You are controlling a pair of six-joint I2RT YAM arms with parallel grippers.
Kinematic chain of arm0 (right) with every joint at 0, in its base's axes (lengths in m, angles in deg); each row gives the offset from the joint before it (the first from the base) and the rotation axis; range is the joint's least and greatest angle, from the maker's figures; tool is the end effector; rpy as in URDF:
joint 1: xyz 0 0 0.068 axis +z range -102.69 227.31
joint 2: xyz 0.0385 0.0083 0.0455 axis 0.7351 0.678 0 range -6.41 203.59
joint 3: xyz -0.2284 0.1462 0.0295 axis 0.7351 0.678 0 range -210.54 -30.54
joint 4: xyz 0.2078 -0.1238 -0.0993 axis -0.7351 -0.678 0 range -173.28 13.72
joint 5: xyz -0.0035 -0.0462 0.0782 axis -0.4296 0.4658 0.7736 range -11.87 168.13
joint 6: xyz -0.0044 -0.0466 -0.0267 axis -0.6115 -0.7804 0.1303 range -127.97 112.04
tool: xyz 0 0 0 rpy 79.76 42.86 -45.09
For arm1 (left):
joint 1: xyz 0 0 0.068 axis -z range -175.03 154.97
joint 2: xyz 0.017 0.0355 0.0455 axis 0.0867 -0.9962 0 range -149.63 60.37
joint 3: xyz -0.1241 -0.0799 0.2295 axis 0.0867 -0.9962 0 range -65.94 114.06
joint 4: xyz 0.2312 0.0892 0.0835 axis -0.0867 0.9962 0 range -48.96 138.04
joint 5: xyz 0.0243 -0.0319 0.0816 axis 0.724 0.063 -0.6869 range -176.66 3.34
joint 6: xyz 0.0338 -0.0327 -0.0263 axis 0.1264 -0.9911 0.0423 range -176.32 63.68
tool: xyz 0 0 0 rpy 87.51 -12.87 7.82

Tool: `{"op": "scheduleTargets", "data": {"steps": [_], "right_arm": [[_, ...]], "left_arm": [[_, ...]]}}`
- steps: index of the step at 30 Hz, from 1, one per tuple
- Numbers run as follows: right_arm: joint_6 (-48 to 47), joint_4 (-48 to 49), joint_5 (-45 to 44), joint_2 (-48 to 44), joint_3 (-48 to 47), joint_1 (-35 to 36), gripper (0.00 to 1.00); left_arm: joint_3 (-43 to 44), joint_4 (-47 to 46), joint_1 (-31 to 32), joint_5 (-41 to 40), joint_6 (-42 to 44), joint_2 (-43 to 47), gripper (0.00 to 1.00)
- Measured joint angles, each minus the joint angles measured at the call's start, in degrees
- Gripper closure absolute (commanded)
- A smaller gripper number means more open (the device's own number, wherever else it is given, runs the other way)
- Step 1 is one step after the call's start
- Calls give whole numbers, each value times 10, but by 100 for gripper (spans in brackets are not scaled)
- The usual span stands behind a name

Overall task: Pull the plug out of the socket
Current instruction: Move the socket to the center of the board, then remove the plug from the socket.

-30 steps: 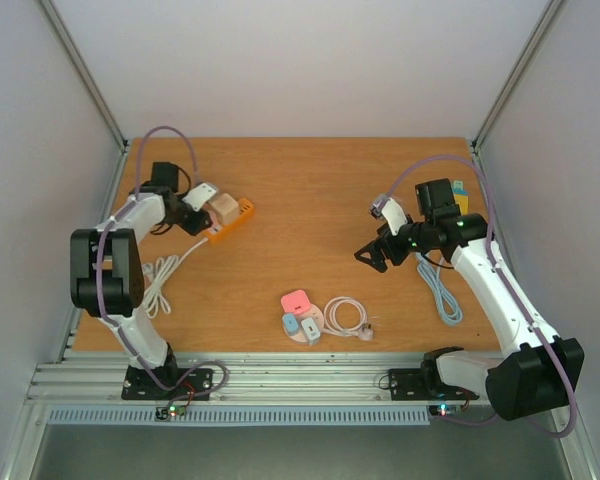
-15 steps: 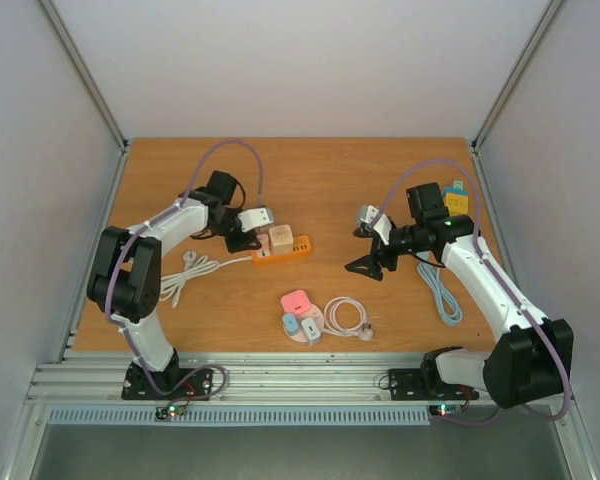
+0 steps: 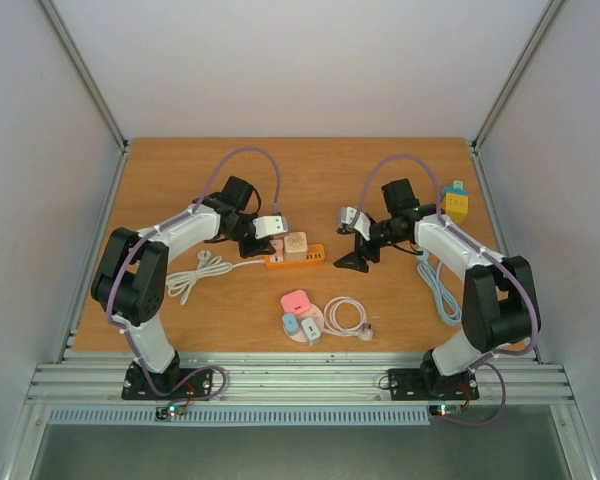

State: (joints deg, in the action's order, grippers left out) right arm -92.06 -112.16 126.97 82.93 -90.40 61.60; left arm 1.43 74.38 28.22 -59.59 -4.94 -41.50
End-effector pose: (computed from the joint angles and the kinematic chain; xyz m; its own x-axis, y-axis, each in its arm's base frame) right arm 0.2845 0.1001 0.2206 0.3734 -0.5805 -0.7236 -0.9242 -0.1655 -0.3442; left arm 0.3153 -0.1531 0.1847 -0.1333 0.8144 -0.5648 0.9826 0.1829 0.0317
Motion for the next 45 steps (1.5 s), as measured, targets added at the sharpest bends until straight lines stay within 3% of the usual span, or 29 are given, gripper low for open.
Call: {"op": "scheduleTargets", "data": {"steps": [3, 6, 12, 14, 28, 29, 31, 34, 40, 45], "right_arm": [[-3, 35, -30, 27, -2, 13, 1], [-7, 54, -52, 66, -13, 22, 1], [-22, 85, -81, 123, -31, 37, 2], [-26, 94, -89, 135, -33, 47, 3], [-37, 119, -148, 183, -56, 94, 18], [-37, 120, -153, 187, -58, 96, 18], [-36, 119, -166, 199, -69, 101, 19], [-35, 118, -178, 205, -76, 106, 19], [-40, 90, -184, 207, -91, 109, 36], [-50, 68, -184, 215, -105, 112, 31]], "left_arm": [[-3, -3, 0, -1, -1, 2, 95], [-6, -6, 0, 0, -1, 4, 76], [-10, -7, 1, 7, -2, 5, 62], [-16, -5, 2, 7, -2, 5, 52], [-59, -15, 5, 11, -10, 26, 35], [-59, -16, 5, 11, -12, 28, 31], [-62, -23, 5, 11, -16, 33, 14], [-64, -35, 5, 12, -22, 34, 2], [-68, -36, 5, 12, -14, 34, 1], [-70, -38, 4, 15, -12, 34, 1]]}}
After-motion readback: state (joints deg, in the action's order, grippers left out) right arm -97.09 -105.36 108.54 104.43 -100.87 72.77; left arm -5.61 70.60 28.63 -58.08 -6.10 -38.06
